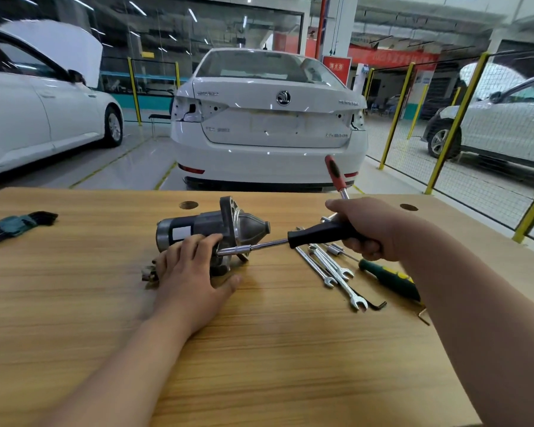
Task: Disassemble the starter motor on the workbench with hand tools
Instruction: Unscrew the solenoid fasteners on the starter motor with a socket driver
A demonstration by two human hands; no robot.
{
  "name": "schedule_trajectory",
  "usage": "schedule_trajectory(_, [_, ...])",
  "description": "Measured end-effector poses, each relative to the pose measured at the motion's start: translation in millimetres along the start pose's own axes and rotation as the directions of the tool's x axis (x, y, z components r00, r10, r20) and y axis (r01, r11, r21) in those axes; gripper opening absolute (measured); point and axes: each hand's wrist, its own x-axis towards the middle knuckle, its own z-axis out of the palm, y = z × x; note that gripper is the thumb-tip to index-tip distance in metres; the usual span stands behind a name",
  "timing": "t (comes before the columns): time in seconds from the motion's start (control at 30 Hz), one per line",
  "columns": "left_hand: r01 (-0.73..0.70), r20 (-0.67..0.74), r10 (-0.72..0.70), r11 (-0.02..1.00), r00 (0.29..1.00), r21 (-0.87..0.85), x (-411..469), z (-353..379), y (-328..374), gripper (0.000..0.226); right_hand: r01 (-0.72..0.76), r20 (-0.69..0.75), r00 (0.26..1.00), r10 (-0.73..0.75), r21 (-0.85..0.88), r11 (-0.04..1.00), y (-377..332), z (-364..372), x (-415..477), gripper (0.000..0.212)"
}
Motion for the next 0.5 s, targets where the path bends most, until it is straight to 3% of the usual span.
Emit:
schedule_trajectory(0.2, [-0.013, -0.026, 0.014, 0.999, 1.000, 0.036, 0.7, 0.7, 0.0, 0.065, 0.220, -0.164, 0.946, -0.279, -0.306, 0.926, 6.8, 2.5, -6.4, 0.047])
schedule_trajectory(0.33, [-0.027, -0.041, 0.028, 0.999, 0.999, 0.034, 2.1, 3.2, -1.9, 0.064, 0.428, -0.199, 0.824, -0.530, -0.393, 0.814, 19.1, 7.0, -3.0, 0.043])
schedule_trajectory(0.4, [-0.026, -0.042, 0.028, 0.999, 0.999, 0.035, 2.7, 3.9, -2.8, 0.064, 0.529, -0.242, 0.698, -0.673, -0.459, 0.714, 30.5, 10.3, -0.6, 0.039])
schedule_trajectory(0.5, [-0.005, -0.048, 0.005, 1.000, 0.999, -0.008, 1.7, 4.6, -3.2, 0.064, 0.641, -0.155, 0.294, -0.943, -0.700, 0.315, 50.9, 8.9, 2.6, 0.038])
